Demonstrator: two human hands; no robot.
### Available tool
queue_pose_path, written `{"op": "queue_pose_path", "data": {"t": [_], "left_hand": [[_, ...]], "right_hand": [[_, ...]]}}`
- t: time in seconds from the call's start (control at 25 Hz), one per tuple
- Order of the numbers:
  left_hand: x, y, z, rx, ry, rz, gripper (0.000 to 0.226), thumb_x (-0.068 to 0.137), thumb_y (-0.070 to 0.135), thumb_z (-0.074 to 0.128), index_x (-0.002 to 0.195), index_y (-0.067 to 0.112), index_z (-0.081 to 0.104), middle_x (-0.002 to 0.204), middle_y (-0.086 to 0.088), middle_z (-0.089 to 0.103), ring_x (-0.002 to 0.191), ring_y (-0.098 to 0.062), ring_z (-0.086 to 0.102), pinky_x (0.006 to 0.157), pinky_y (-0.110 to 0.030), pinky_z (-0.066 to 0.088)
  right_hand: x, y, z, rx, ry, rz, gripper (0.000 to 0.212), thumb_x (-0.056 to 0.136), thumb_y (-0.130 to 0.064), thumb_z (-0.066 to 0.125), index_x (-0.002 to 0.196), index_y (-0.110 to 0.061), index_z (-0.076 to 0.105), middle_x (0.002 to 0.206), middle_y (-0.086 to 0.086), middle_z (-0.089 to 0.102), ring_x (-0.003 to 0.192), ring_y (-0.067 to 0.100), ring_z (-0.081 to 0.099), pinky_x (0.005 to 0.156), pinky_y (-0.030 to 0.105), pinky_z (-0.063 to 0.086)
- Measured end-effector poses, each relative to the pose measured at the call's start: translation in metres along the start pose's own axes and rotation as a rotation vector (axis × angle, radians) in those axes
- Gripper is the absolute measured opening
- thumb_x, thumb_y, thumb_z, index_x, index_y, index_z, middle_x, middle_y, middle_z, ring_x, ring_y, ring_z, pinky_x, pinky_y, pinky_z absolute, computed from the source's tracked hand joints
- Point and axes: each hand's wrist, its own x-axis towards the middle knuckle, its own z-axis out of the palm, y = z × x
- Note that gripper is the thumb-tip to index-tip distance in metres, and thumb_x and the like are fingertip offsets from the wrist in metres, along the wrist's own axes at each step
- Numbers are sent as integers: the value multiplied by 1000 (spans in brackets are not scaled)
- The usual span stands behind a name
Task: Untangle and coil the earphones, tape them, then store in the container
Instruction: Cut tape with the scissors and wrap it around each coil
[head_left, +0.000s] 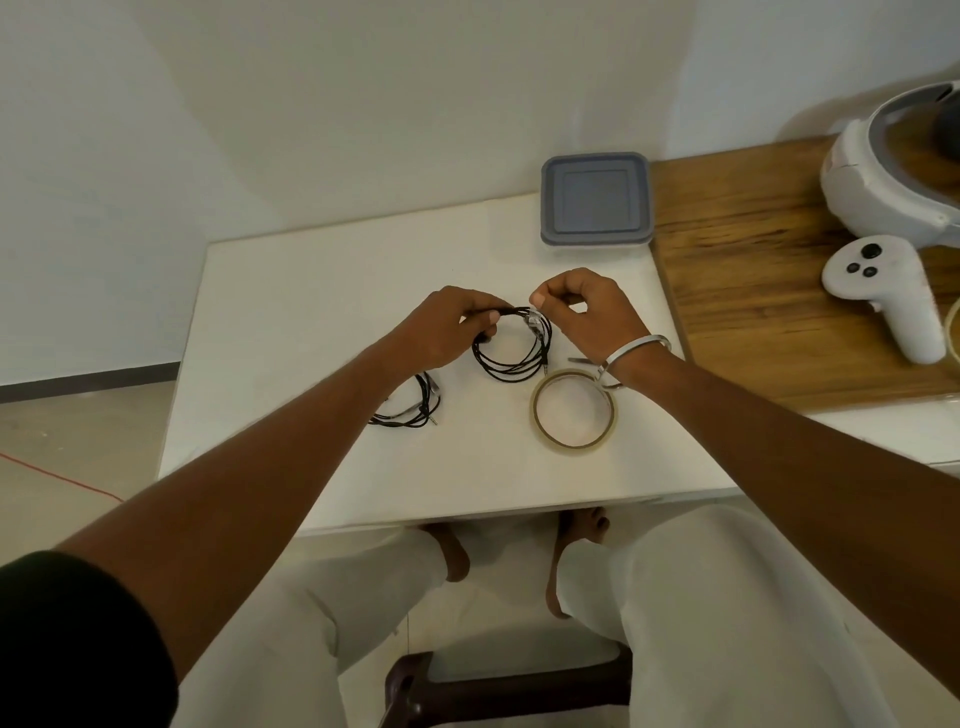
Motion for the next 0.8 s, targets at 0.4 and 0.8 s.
{"op": "queue_pose_path", "data": {"t": [0.4, 0.8], "left_hand": [[-10, 16, -6, -68, 20, 40, 26, 98, 16, 54, 121, 19, 68, 80, 11, 66, 69, 0, 63, 72, -2, 43], [-15, 23, -4, -231, 30, -21, 28, 97, 14, 57, 123, 11, 66, 85, -3, 69, 74, -13, 65, 90, -35, 54]], "right_hand": [[-4, -18, -3, 119, -123, -14, 12, 86, -15, 66, 98, -16, 65, 97, -1, 68, 88, 9, 66, 79, 14, 49], [-8, -27, -2, 96, -127, 20, 23, 80, -16, 72, 100, -19, 62, 104, -1, 65, 81, 21, 69, 77, 28, 56]]}}
